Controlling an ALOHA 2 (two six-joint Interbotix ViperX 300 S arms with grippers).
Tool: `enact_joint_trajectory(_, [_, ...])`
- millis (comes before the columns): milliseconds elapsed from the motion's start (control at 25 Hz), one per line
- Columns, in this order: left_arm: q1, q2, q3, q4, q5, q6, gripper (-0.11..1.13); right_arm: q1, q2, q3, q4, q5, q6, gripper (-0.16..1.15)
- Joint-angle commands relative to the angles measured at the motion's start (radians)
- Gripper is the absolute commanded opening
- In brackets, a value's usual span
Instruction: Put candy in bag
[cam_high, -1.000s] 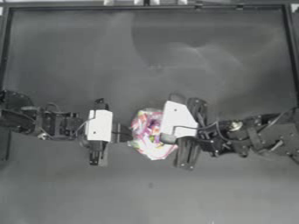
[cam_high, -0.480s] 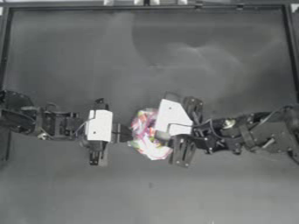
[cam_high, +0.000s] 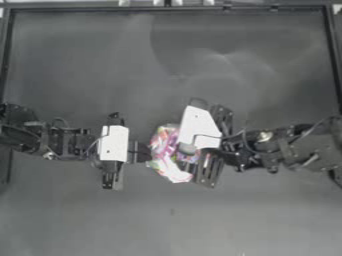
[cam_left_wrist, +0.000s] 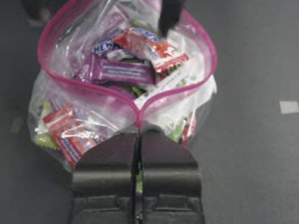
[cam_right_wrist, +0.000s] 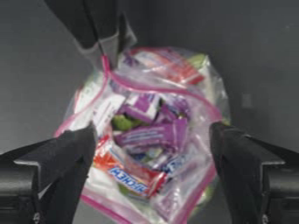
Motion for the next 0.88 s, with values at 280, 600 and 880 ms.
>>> enact_joint_trajectory(280, [0.003,-0.103,-0.035,0.000,0.054,0.002,0.04,0.021,-0.172,0.025,-0.018,0.055,0.002,1.01])
enact_joint_trajectory(600, [0.005,-0.161,-0.032,0.003,0.080,0.003,0.04,0.021,-0.221,0.052,-0.020,0.054,0.006,1.01])
enact_joint_trajectory(880, [0.015,-0.213,-0.008,0.005,0.083,0.003,0.04,0.023,-0.259,0.072,-0.020,0.054,0.009,1.01])
